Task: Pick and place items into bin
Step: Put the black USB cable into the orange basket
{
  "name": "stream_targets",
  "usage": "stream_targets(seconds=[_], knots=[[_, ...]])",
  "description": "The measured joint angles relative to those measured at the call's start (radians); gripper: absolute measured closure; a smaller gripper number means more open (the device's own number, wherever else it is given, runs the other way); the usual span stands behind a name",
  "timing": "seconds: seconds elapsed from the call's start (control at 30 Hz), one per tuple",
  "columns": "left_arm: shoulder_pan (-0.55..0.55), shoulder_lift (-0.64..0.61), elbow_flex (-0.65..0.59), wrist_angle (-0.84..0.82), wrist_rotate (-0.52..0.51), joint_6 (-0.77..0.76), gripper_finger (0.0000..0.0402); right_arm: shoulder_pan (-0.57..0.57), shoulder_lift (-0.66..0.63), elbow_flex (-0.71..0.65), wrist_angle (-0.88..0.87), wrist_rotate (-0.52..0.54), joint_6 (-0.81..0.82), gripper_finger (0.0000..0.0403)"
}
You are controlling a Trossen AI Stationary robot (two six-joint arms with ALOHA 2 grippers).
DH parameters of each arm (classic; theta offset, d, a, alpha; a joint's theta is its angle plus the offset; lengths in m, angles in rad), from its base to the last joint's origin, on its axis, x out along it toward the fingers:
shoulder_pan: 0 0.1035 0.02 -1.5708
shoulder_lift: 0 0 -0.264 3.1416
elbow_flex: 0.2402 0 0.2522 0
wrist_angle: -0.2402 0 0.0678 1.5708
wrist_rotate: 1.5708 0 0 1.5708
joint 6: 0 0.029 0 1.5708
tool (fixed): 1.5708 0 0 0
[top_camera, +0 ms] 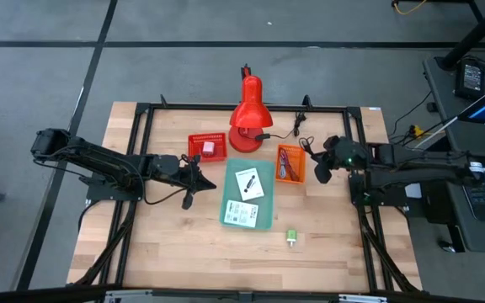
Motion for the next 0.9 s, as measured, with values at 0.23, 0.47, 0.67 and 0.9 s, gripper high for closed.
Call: stream_targets(seconds=[0.23,0.47,0.67,0.9], knots=[[0.0,0.0,0.0,0.0,0.0,0.0,0.0398,0.074,0.016,0.0,0.028,0.014,0.05,0.0403],[0.0,0.0,0.0,0.0,0.0,0.007,0.0398,0.114,0.117,0.0,0.071,0.014,0.079,0.0403],[0.0,0.0,0.0,0.0,0.001,0.007,0.0398,0.122,0.221,0.026,0.075,0.01,0.097,0.0403],[0.0,0.0,0.0,0.0,0.001,0.007,0.0398,0.125,0.359,0.171,0.03,0.004,0.15,0.0403]])
